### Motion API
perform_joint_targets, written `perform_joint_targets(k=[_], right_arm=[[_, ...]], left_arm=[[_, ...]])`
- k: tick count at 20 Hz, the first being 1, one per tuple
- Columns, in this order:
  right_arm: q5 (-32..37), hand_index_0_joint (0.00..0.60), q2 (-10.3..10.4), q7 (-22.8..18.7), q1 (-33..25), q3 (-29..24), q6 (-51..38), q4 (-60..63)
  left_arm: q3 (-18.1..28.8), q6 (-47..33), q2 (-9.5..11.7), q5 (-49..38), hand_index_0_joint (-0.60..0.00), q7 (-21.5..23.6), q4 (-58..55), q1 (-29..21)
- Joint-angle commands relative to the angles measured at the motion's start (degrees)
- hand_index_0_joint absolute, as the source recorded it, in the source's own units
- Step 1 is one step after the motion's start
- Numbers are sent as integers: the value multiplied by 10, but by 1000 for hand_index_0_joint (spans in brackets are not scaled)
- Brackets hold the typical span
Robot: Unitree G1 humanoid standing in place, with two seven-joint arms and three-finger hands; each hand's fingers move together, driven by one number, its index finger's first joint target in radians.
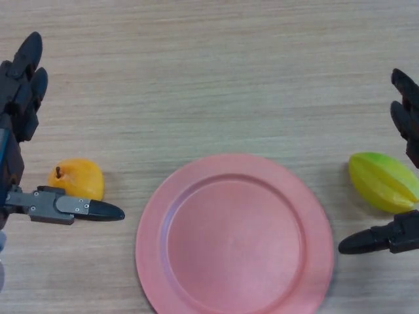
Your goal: Pick up the yellow starfruit and place it on the plate
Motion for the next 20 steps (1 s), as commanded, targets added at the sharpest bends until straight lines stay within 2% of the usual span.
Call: perform_joint_targets(k=[1,5,12,13,14,15,16,17,18,19,20], right_arm=[[-23,0,-35,-27,-37,-52,-140,33],[-46,0,-60,-62,-75,-52,-239,178],[-59,0,-98,-118,-133,-44,-377,414],[-56,50,-101,-122,-138,-41,-388,437],[-58,151,-101,-124,-139,-40,-391,441],[-63,300,-102,-128,-141,-36,-400,454],[-70,400,-102,-131,-143,-32,-409,465],[-117,542,-110,-156,-153,-24,-434,507],[-149,600,-115,-173,-161,-20,-445,533],[-172,600,-118,-200,-165,-18,-437,538],[-170,600,-117,-204,-163,-18,-430,531]], left_arm=[[16,-52,12,10,0,12,-41,-6],[25,-28,14,-11,0,6,-57,-9],[38,-60,8,7,0,-9,-61,16],[43,-57,9,8,0,-14,-63,17],[44,-56,9,8,0,-14,-63,17],[47,-52,10,8,0,-17,-65,17],[49,-49,10,7,0,-20,-67,18],[56,-45,9,5,0,-25,-71,21],[59,-44,8,4,0,-27,-74,24],[62,-49,6,2,0,-23,-75,23],[63,-52,6,1,0,-21,-74,23]])
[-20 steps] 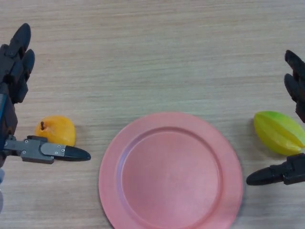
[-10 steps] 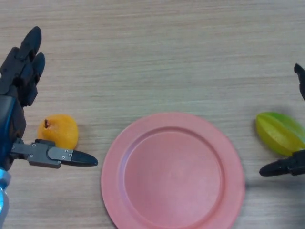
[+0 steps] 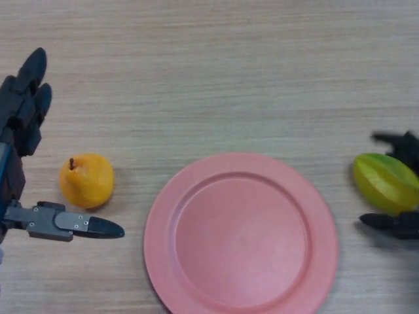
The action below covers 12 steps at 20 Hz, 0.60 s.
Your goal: Pick up the yellow starfruit and place it on the plate
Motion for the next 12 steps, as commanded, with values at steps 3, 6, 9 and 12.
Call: perform_joint_targets(k=[3,6,9,12], right_arm=[[-15,600,-35,-52,-16,-32,-25,-68],[-3,600,-26,-36,-5,-38,21,-141],[61,600,7,23,11,-30,100,-280],[118,600,37,63,24,-9,186,-386]], left_arm=[[53,-70,6,-12,0,14,-38,1],[56,-52,5,-17,0,4,-48,7],[57,-43,4,-13,0,4,-55,6],[56,-43,2,-16,0,2,-53,9]])
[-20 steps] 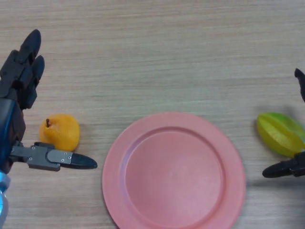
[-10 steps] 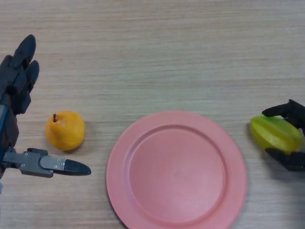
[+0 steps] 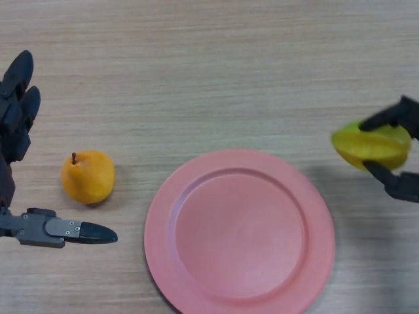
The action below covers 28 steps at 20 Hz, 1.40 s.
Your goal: Pick up the yellow starfruit and place it on the plate
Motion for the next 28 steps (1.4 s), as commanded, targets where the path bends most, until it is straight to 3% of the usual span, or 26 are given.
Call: perform_joint_targets(k=[1,3,7,10,15,18,21,23,28], right_arm=[[66,600,11,3,-9,-1,20,-98],[95,600,35,3,9,32,74,-152],[109,600,61,-16,43,102,141,-203],[101,600,65,-24,60,136,127,-187],[69,600,66,-74,82,194,84,-112],[57,600,66,-75,89,217,148,-120],[31,200,66,-29,79,210,170,-146],[27,0,66,18,49,182,224,-201],[19,0,59,79,-9,107,269,-273]], left_arm=[[36,-45,18,-19,0,4,-31,-12],[34,-46,17,-22,0,7,-29,-12],[38,-67,21,-32,0,14,-17,-18],[46,-77,23,-40,0,15,-9,-18],[57,-96,27,-50,0,13,12,-18],[65,-119,25,-58,0,21,22,-17],[65,-120,29,-63,0,25,27,-21],[54,-128,33,-45,0,35,37,-28],[42,-117,57,-69,0,61,28,-77]])
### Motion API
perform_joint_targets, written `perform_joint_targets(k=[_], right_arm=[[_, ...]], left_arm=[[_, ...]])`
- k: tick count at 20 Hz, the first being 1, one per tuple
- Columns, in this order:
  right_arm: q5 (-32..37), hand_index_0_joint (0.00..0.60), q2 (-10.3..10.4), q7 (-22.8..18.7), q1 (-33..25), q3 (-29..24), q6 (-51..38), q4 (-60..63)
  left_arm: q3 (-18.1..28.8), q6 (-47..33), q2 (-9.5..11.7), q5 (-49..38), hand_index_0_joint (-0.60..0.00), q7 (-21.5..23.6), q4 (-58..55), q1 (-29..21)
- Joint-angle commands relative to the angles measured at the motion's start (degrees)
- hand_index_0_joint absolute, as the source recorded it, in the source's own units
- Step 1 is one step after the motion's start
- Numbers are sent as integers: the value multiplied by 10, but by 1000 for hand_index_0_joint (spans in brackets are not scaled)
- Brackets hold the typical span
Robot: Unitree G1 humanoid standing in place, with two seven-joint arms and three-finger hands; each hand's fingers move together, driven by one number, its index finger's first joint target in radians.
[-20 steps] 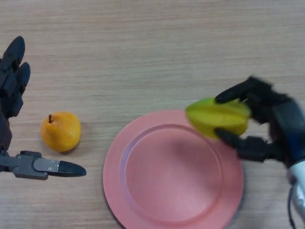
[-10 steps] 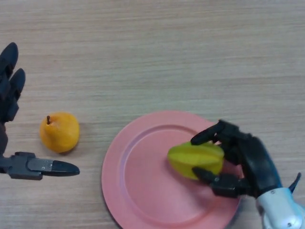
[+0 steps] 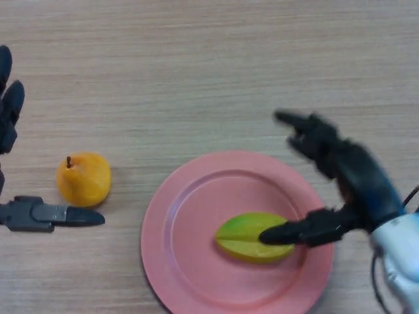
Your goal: Pick up the yellow starfruit and place it on the plate
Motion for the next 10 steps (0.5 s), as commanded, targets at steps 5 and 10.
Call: perform_joint_targets(k=[5,10], right_arm=[[31,0,-38,26,-33,-100,-39,-116],[59,0,-35,-18,18,-125,-105,-133]], left_arm=[[-16,-98,24,-4,0,34,-16,-36],[-36,-101,16,-7,0,30,-10,-33]])
